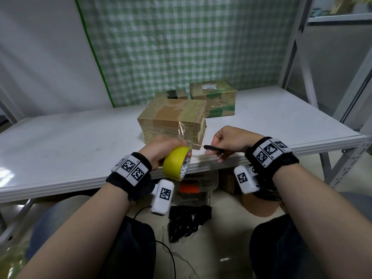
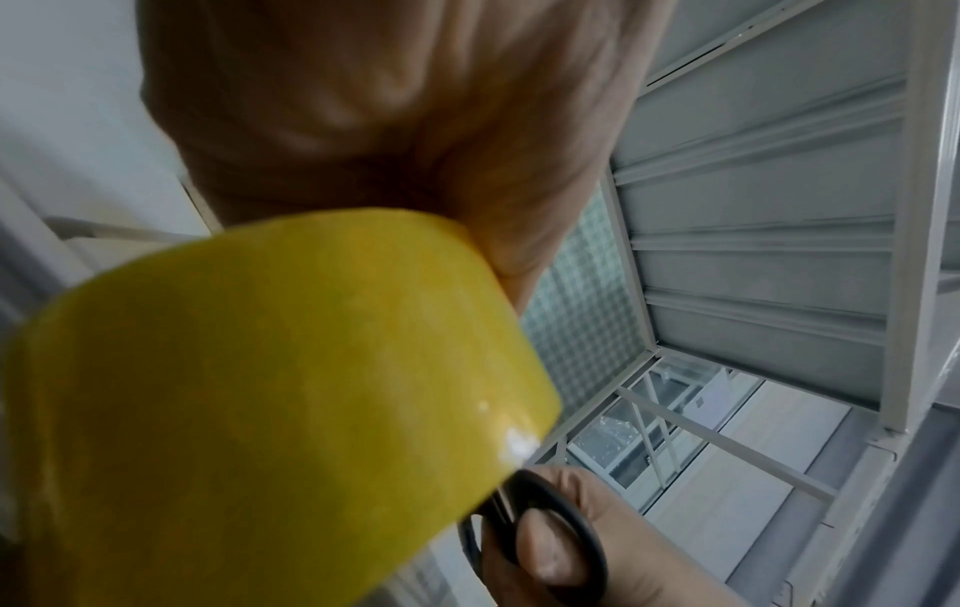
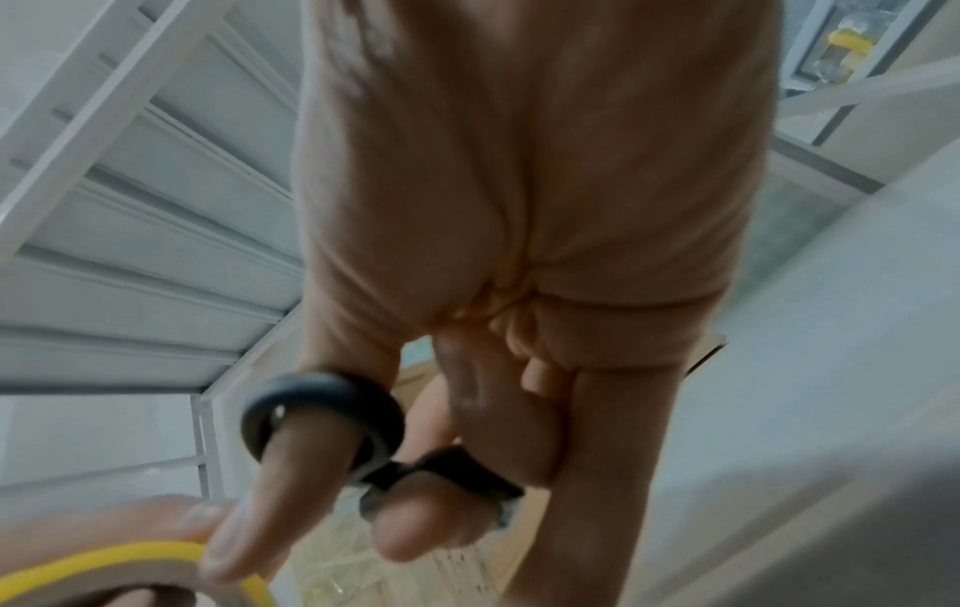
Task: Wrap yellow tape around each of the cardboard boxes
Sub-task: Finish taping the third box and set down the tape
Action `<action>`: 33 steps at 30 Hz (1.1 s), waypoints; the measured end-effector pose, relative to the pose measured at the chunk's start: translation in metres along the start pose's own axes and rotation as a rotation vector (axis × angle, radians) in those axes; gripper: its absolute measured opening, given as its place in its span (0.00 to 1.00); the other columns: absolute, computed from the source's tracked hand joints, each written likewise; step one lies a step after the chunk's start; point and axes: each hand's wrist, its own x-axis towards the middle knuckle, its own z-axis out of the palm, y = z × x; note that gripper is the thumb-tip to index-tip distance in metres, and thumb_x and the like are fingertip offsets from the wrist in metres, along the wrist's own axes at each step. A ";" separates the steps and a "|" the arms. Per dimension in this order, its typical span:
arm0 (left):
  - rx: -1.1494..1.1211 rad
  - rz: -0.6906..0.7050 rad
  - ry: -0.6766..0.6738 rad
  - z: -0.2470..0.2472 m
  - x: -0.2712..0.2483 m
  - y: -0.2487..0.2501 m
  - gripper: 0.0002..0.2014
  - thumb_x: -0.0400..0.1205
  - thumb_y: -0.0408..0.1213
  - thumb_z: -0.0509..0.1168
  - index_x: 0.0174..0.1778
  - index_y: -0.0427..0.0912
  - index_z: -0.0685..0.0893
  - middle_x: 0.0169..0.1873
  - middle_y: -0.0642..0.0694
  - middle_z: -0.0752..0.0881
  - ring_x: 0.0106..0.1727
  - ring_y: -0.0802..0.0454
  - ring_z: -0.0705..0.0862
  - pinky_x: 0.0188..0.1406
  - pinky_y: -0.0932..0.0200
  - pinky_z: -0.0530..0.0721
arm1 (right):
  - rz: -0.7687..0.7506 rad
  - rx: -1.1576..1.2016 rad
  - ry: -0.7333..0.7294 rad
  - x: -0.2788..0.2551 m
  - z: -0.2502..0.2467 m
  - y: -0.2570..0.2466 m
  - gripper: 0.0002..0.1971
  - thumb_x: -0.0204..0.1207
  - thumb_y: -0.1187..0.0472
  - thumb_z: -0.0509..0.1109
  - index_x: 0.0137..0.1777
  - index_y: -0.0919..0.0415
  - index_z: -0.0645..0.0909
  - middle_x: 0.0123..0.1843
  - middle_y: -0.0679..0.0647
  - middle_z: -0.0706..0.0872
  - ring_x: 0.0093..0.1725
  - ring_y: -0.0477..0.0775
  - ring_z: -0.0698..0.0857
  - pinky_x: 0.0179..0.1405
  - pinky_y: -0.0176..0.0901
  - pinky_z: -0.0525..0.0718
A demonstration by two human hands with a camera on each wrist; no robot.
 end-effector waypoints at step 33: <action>0.067 0.241 0.137 -0.022 0.012 -0.003 0.06 0.84 0.33 0.71 0.51 0.34 0.88 0.40 0.44 0.91 0.32 0.58 0.90 0.28 0.64 0.85 | 0.062 -0.651 0.044 0.010 0.005 -0.002 0.29 0.65 0.39 0.84 0.55 0.59 0.81 0.46 0.46 0.86 0.50 0.52 0.83 0.60 0.49 0.80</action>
